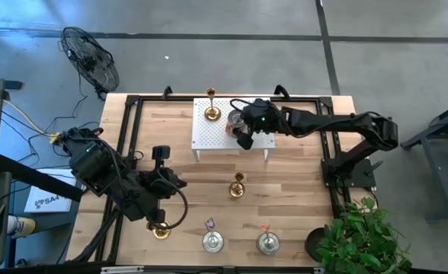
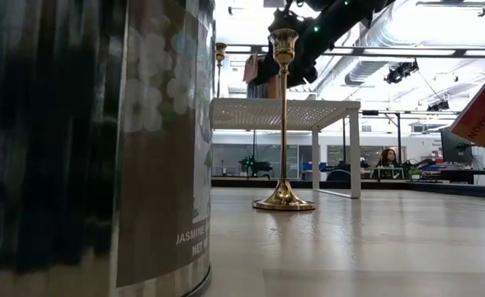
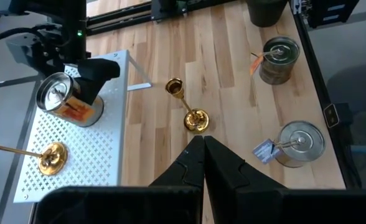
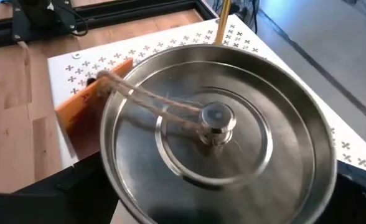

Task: Pick & Place candle stick holders
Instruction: Put the top left silver scented candle on the shelf, then put the bottom gold candle holder on the shelf aligned with the other gold candle holder

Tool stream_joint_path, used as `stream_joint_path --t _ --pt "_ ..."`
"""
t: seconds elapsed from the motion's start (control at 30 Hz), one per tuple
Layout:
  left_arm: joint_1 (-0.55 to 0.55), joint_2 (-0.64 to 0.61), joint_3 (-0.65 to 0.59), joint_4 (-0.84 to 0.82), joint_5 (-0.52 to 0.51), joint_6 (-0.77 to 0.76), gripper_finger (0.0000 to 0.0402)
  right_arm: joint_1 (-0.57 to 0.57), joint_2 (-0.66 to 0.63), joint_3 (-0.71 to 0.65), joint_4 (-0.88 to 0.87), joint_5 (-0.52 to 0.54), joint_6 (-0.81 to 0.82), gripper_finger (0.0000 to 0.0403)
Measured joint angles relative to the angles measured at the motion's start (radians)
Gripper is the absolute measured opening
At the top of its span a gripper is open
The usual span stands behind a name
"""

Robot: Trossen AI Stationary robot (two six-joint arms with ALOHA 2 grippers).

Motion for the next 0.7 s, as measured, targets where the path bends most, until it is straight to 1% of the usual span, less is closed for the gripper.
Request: stream_joint_path --t 0.27,0.5,0.7 --pt "0.0 0.0 0.0 0.0 0.0 -0.001 0.0001 0.006 -0.06 0.0 -0.013 0.004 -0.013 0.0385" --pt "0.0 0.0 0.0 0.0 0.0 -0.019 0.0001 0.008 -0.185 0.0 -0.069 0.004 -0.028 0.0385" --pt "0.0 0.0 0.0 0.0 -0.004 -0.023 0.0001 0.033 -0.306 0.0 -0.107 0.005 -0.029 0.0385"
